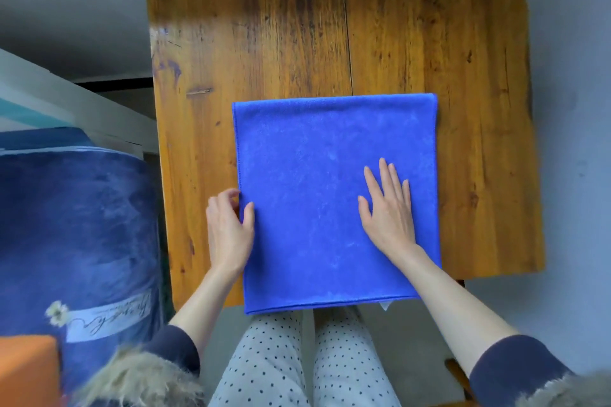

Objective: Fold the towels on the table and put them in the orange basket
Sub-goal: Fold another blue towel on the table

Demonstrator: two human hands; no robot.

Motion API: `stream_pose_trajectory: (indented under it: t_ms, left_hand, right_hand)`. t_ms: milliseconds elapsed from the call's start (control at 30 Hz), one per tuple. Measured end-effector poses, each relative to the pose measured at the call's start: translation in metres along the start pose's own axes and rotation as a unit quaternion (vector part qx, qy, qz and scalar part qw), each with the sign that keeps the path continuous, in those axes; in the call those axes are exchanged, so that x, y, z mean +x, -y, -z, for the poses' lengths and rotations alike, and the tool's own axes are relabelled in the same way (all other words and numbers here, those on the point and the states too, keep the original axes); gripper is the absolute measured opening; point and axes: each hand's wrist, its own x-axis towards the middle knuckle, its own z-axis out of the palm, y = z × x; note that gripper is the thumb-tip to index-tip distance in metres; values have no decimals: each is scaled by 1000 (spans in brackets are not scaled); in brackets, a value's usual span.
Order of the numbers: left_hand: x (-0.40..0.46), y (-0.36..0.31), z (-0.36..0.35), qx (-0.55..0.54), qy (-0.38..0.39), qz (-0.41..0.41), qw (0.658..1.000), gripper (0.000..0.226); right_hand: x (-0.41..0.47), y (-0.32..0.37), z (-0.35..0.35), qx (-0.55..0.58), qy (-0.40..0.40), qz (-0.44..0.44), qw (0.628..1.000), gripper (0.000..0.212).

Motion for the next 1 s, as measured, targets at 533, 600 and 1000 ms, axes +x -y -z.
stream_pose_trajectory:
  t_ms: [533,600,1000]
  left_hand:
    - [-128,66,-13,-84,-2,306,948,26]
    - [-131,67,-13,-110,-8,290,951,25]
    - [-148,51,3,-17,93,22,995,26]
  right_hand:
    - [-132,-103,-19,274,-32,-366,889,25]
    - [-133,-112,-21,350,49,-387,852,26]
    - [-143,-126,-13,350,51,-144,924,35]
